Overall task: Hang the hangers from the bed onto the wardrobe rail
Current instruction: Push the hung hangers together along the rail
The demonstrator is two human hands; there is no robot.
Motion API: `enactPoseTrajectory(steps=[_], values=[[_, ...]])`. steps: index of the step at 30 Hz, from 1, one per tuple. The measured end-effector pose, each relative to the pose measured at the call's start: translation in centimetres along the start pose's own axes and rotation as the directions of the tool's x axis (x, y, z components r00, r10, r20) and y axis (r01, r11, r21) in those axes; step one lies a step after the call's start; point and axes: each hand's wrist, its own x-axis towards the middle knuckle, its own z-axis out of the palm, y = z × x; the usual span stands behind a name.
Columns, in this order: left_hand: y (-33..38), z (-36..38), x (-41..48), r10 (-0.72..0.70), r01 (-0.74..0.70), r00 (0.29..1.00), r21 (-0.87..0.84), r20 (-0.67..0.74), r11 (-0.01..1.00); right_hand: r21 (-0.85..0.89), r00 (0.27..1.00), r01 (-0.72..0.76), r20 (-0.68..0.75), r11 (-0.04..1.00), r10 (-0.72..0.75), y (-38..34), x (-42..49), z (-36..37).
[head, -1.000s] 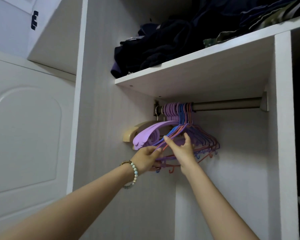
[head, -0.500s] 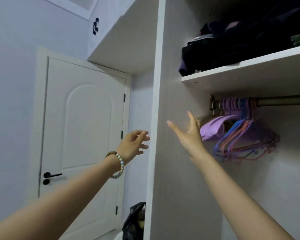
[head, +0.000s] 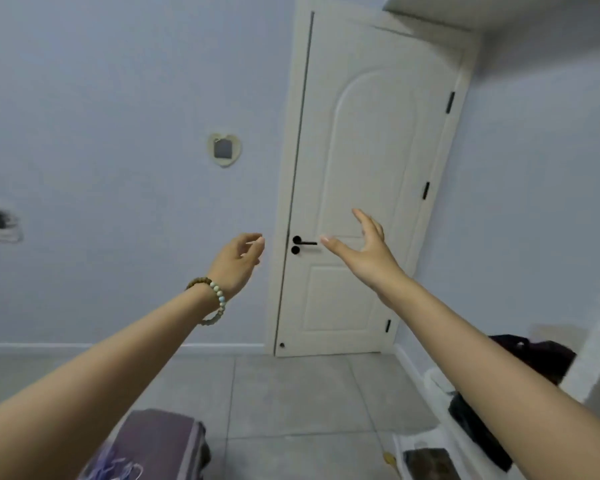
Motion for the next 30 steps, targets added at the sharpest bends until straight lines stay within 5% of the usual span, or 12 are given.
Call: enactPoseTrajectory(steps=[10, 18, 24, 30], values=[[-26.3, -16.9, -9.7, -0.41, 0.428, 0.902, 0.153, -0.138, 0.891, -0.12, 0.865, -0.17, 0.457, 0.978, 0.206, 6.6, -4.4, 29.0], [-43.2, -23.2, -23.1, -0.726, 0.768, 0.636, 0.128, -0.26, 0.628, -0.242, 0.676, -0.258, 0.647, 0.935, 0.353, 13.8, -13.3, 45.3], [-51.3, -23.5, -31.6, -0.852, 0.898, 0.436, 0.087, -0.29, 0.43, -0.31, 0.548, -0.282, 0.724, 0.908, 0.418, 19.4, -20.0, 53.4], [-57.1, -20.9, -37.5, -0.908, 0.944, 0.325, 0.028, -0.264, 0.33, -0.32, 0.432, -0.413, 0.755, 0.852, 0.493, 24.9, -27.4, 60.2]])
